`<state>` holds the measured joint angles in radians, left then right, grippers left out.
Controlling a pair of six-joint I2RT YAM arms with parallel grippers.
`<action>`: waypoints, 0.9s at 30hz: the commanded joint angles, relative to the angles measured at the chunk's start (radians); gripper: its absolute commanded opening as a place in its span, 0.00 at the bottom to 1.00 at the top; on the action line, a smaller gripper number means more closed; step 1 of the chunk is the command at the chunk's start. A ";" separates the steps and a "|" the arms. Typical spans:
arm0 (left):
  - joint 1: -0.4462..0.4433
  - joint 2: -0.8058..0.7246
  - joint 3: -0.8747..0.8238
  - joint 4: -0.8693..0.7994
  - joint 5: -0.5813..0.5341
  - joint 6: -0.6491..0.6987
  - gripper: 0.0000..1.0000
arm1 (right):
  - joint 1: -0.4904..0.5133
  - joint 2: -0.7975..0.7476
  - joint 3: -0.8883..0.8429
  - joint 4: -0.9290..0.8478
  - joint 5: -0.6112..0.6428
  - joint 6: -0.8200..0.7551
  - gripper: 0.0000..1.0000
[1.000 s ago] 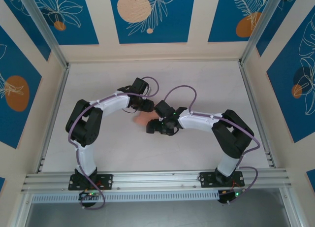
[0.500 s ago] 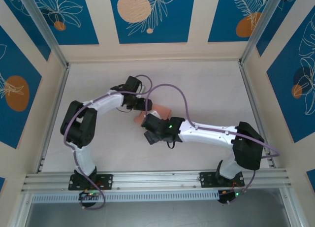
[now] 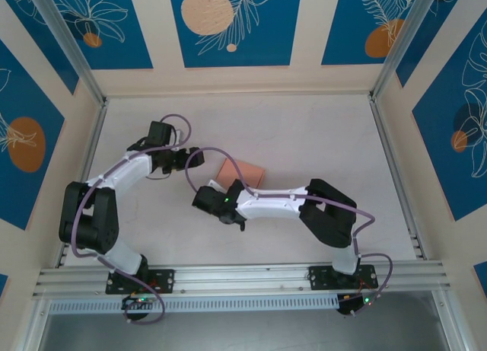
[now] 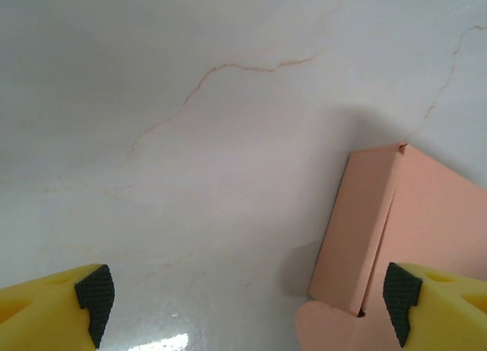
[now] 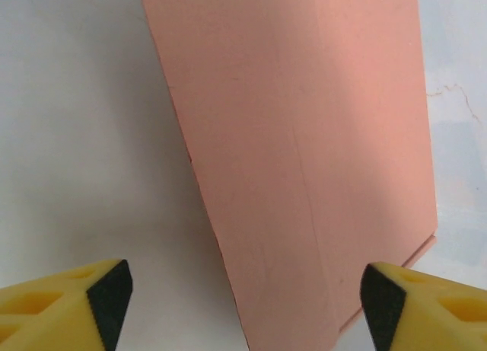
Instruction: Fold the paper box
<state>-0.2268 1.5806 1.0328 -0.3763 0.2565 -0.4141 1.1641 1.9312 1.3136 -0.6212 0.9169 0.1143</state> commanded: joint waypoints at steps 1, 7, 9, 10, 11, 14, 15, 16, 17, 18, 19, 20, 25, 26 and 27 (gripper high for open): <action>0.007 -0.033 -0.014 0.042 0.039 -0.024 0.92 | -0.021 0.029 0.038 0.012 0.036 -0.052 0.74; 0.007 -0.036 -0.019 0.050 0.044 -0.035 0.93 | -0.037 0.079 0.064 0.034 0.029 -0.086 0.67; 0.007 -0.037 -0.023 0.055 0.045 -0.038 0.93 | -0.042 0.089 0.070 0.035 0.031 -0.092 0.59; 0.007 -0.037 -0.023 0.057 0.045 -0.039 0.92 | -0.043 0.090 0.071 0.035 0.031 -0.092 0.53; 0.007 -0.039 -0.026 0.056 0.045 -0.039 0.92 | -0.043 0.088 0.073 0.037 0.030 -0.095 0.47; 0.007 -0.043 -0.030 0.057 0.044 -0.041 0.93 | -0.040 0.071 0.078 0.033 0.018 -0.103 0.38; 0.007 -0.045 -0.030 0.057 0.042 -0.043 0.93 | -0.037 0.063 0.080 0.032 0.016 -0.107 0.32; 0.007 -0.048 -0.031 0.056 0.043 -0.044 0.93 | -0.035 0.056 0.081 0.029 0.015 -0.112 0.26; 0.007 -0.052 -0.031 0.056 0.042 -0.046 0.93 | -0.034 0.050 0.081 0.024 0.014 -0.114 0.21; 0.007 -0.059 -0.030 0.055 0.041 -0.046 0.93 | -0.034 0.041 0.084 0.016 0.014 -0.117 0.17; 0.007 -0.066 -0.030 0.053 0.039 -0.047 0.93 | -0.033 0.033 0.086 0.007 0.013 -0.119 0.12; 0.007 -0.074 -0.030 0.052 0.036 -0.048 0.93 | -0.033 0.026 0.089 -0.001 0.009 -0.119 0.08; 0.007 -0.153 -0.082 0.054 0.008 -0.083 0.92 | -0.034 -0.035 0.098 -0.044 -0.030 -0.114 0.02; 0.007 -0.174 -0.108 0.060 0.000 -0.094 0.92 | -0.035 -0.046 0.099 -0.051 -0.037 -0.113 0.02; 0.008 -0.201 -0.142 0.064 -0.016 -0.109 0.89 | -0.039 -0.054 0.102 -0.060 -0.046 -0.108 0.02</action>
<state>-0.2260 1.4387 0.9512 -0.3141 0.2749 -0.4831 1.1252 1.9320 1.3869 -0.6380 0.9157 -0.0082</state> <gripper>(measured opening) 0.900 0.070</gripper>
